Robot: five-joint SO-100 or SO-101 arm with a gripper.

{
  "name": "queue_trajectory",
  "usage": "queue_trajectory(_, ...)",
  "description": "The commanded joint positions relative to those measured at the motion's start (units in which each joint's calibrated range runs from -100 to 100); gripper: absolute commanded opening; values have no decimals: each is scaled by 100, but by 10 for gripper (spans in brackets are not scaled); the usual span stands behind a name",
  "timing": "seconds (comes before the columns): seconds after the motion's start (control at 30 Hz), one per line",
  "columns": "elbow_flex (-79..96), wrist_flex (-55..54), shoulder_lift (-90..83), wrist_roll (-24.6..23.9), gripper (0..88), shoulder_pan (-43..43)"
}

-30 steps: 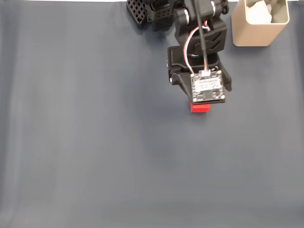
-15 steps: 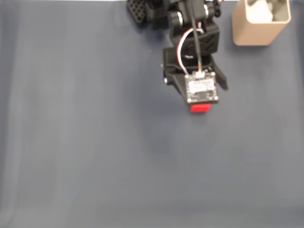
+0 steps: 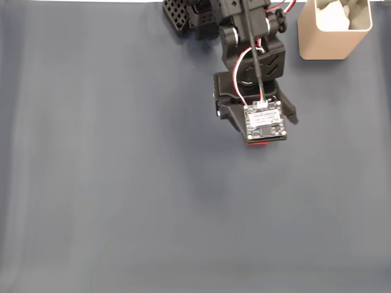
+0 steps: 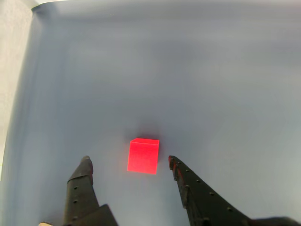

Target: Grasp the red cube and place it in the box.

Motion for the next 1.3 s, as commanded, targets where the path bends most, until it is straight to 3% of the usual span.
queue_trajectory(0.0, -23, -90, 43, 20, 399, -30)
queue_trajectory(1.27, 515, -796, 458, 10, 402, -115)
